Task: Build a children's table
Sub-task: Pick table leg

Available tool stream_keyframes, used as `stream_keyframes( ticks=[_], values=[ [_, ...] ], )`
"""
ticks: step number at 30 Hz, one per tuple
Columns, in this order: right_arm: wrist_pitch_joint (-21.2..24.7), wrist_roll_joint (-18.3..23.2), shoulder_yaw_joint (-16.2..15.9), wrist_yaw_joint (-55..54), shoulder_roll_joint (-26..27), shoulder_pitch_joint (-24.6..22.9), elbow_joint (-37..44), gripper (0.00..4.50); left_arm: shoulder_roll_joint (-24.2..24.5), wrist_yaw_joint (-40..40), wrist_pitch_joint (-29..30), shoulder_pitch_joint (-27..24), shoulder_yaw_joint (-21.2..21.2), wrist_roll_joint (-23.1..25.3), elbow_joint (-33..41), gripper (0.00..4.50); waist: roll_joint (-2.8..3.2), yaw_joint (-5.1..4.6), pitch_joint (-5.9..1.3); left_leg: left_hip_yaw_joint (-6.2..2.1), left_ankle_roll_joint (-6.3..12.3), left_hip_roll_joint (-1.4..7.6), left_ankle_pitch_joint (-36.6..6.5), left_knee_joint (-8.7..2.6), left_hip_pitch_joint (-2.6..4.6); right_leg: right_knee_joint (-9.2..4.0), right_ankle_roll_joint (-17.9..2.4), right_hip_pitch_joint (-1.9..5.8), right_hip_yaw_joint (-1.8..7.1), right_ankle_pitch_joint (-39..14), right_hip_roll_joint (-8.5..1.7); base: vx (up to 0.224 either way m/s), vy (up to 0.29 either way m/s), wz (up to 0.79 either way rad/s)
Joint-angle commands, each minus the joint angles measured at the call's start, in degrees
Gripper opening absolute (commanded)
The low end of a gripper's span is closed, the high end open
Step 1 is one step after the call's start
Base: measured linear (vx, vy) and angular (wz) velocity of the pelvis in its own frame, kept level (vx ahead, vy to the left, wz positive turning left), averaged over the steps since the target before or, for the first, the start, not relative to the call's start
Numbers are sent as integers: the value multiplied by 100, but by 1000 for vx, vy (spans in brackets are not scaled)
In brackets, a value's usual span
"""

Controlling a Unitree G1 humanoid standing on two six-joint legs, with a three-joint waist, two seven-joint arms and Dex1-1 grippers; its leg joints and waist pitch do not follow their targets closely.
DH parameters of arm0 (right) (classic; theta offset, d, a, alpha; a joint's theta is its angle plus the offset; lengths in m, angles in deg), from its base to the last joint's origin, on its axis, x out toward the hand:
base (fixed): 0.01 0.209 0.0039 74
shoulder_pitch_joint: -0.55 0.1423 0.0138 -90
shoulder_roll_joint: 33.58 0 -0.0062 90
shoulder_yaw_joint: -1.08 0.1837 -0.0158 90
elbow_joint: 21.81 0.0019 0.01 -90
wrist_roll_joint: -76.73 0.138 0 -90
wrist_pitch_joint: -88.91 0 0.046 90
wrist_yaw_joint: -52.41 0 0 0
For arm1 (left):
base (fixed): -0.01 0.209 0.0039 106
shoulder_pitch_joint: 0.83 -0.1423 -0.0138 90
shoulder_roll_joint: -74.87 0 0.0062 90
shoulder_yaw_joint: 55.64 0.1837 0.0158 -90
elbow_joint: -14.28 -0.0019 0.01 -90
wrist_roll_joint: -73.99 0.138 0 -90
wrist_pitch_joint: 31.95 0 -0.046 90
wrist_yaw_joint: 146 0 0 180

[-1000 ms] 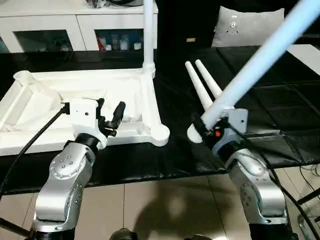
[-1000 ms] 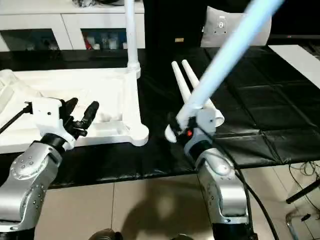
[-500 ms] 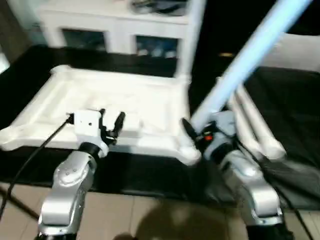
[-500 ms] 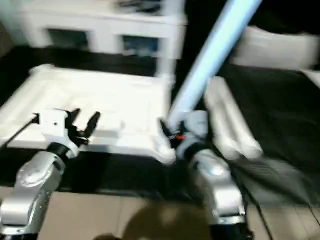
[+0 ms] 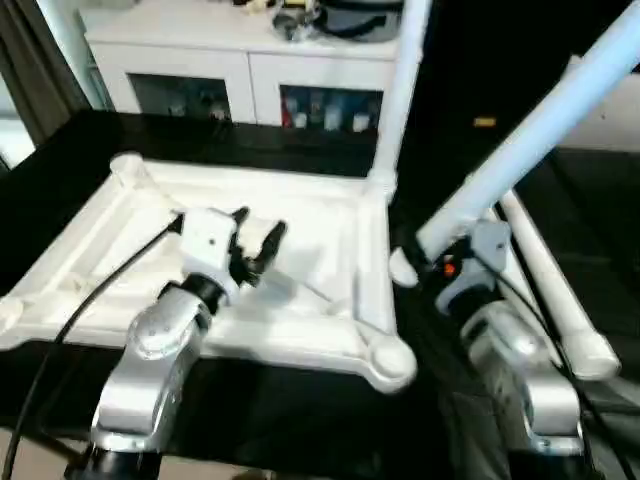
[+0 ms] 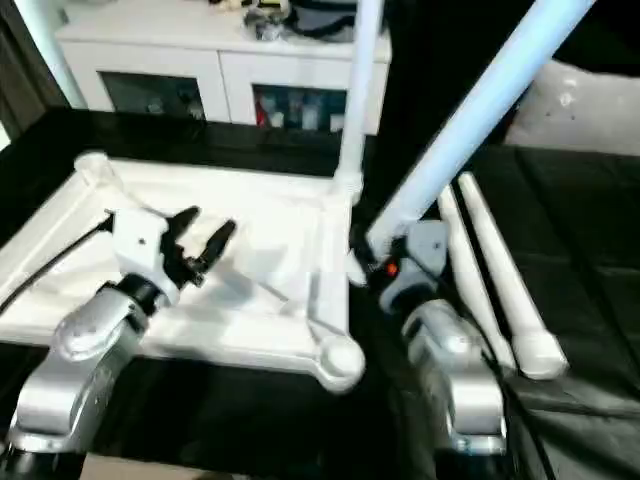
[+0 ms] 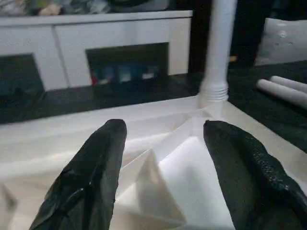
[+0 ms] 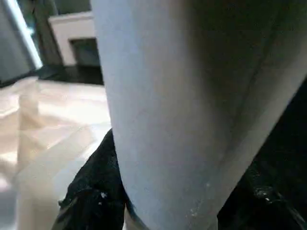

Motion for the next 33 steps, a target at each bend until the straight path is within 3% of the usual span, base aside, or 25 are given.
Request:
stream_keyframes(
  ticks=[1, 2, 3, 4, 5, 6, 7, 8, 9, 10, 11, 12, 14, 15, 16, 17, 19, 20, 21, 24, 26, 30, 31, 33],
  values=[
    [153, -59, -11, -76, -6, -99, 220, 191, -80, -85, 35, -2, -37, -56, -25, 297, 89, 54, -474, 185, 653, 552, 2207, -109, 291, -356, -661, 137, 583, 2731, -575, 0, 0, 0],
    [195, -44, -34, -93, 16, -135, 264, 191, -57, -181, 69, -12, -10, 56, -21, 297, -58, 201, -358, 365, -230, 409, 496, -238, 126, -451, -579, 211, 764, 1891, -424, -58, 29, -45],
    [218, -30, -40, -98, 25, -151, 288, 191, -35, -244, 79, -18, 18, 144, -12, 297, -95, 225, -268, 442, -817, 372, -585, -284, 185, -574, -435, 161, 870, 654, -266, -58, 29, -45],
    [222, -39, -58, -106, 29, -156, 300, 191, -2, -273, 5, -35, 64, 257, -10, 297, -71, 245, -248, 468, -943, 380, -888, -322, 253, -615, -348, 109, 901, 105, -202, -89, 44, -60],
    [221, -42, -61, -108, 28, -155, 300, 191, 6, -277, -11, -38, 75, 281, -7, 297, -32, 216, -217, 512, -1025, 431, -1344, -385, 406, -681, -187, -57, 910, -790, -112, -98, 51, -54],
    [221, -15, -45, -104, 42, -130, 283, 191, -21, -282, -19, -54, 72, 261, 12, 297, -25, 176, -206, 493, -938, 492, -1628, -483, 460, -701, -156, -106, 847, -1140, -118, -98, 51, -54],
    [222, 8, -30, -72, 33, -61, 247, 191, -108, -302, 0, -78, 1, 121, 43, 297, -122, 173, -164, 345, -720, 479, -1822, -653, 316, -619, -272, 35, 672, -1100, -225, -95, 55, -38],
    [249, -22, -63, -39, -20, 2, 215, 191, -130, -304, 28, -81, -42, 70, 67, 297, -15, 70, -173, 270, -669, 589, -2255, -724, 458, -657, -326, -74, 571, -1143, -222, -106, 44, -11],
    [291, -41, -86, -10, -71, 53, 173, 191, -103, -293, 44, -74, -23, 107, 72, 297, -9, 35, -163, 257, -619, 601, -2395, -729, 471, -679, -348, -81, 556, -1182, -256, -106, 44, -11],
    [309, -64, -94, 16, -148, 139, 103, 191, -75, -256, 68, -49, 5, 161, 77, 297, -72, -51, -161, 289, -513, 550, -2432, -721, 429, -733, -426, -25, 507, -1259, -310, -72, 42, -7],
    [314, -61, -85, 22, -165, 169, 78, 191, -68, -242, 68, -40, 13, 173, 76, 297, -96, -89, -164, 285, -430, 525, -2219, -734, 330, -742, -442, 54, 472, -1343, -386, 0, 0, 0],
    [316, -55, -70, 26, -179, 198, 54, 191, -64, -227, 70, -31, 18, 175, 77, 297, -88, -92, -164, 311, -410, 521, -2223, -707, 354, -778, -432, 16, 463, -1488, -405, 0, 0, 0],
    [277, -47, -35, 54, -220, 256, 20, 191, -25, -188, 84, -10, 43, 188, 87, 297, -160, -88, -158, 372, -181, 474, -2000, -624, 297, -884, -377, 4, 526, -2351, -602, -62, -8, -4],
    [147, -5, 31, 176, -316, 323, -7, 190, 74, -59, 143, 6, 95, 180, 105, 297, -176, -74, -172, 369, -119, 490, -1845, -602, 306, -907, -354, -24, 530, -2571, -615, 0, 0, 0],
    [137, -6, 71, 246, -415, 379, -41, 190, 147, 91, 209, 16, 131, 120, 112, 297, -170, -66, -178, 364, -101, 500, -1762, -607, 303, -894, -361, -31, 527, -2517, -605, 0, 0, 0],
    [142, -8, 97, 288, -481, 417, -66, 190, 194, 194, 253, 23, 154, 74, 117, 297, -168, -53, -200, 371, -71, 516, -1553, -615, 283, -847, -429, -25, 519, -2118, -571, 0, 0, 0],
    [350, 360, 336, 532, -588, 562, -90, 190, 409, 614, 412, 107, 216, -93, 117, 297, -163, -34, -204, 398, -46, 530, -1468, -622, 299, -788, -625, -47, 502, -1566, -535, 0, 0, 0],
    [353, 377, 343, 543, -596, 569, -93, 190, 427, 646, 418, 115, 222, -103, 116, 297, -172, -40, -208, 401, -24, 511, -1497, -619, 256, -757, -690, -22, 497, -1382, -532, 0, 0, 0],
    [386, 450, 363, 646, -699, 616, -124, 190, 617, 979, 414, 190, 297, -175, 94, 297, -149, -21, -224, 401, -8, 522, -1426, -618, 269, -744, -740, -28, 486, -1164, -533, 0, 0, 0],
    [429, 597, 342, 909, -806, 642, -139, 190, 903, 1521, 370, 286, 452, -236, 53, 297, -156, 14, -241, 424, 65, 526, -1229, -603, 258, -697, -882, -7, 484, -641, -534, 0, 0, 0],
    [124, 617, 320, 1081, -807, 679, -229, 190, 1417, 2532, 285, 411, 811, -318, 7, 297, -147, 34, -252, 430, 100, 523, -1111, -596, 253, -679, -904, -7, 485, -498, -537, 0, 0, 0],
    [209, 595, 225, 1259, -906, 669, -357, 190, 1687, 3184, 203, 518, 1122, -312, -59, 297, -139, 63, -262, 463, 122, 543, -867, -598, 266, -632, -1066, 17, 469, -22, -543, 0, 0, 0],
    [178, 554, 205, 1260, -917, 663, -378, 190, 1739, 3318, 193, 551, 1192, -302, -77, 297, -104, 64, -260, 460, 115, 544, -851, -598, 264, -630, -1086, 16, 470, 23, -548, 0, 0, 0],
    [194, 642, 194, 1403, -974, 631, -372, 190, 1896, 3751, 173, 663, 1418, -308, -142, 297, -101, 67, -250, 469, 85, 535, -985, -607, 275, -661, -1094, 17, 476, -79, -539, 0, 0, 0]
  ],
)
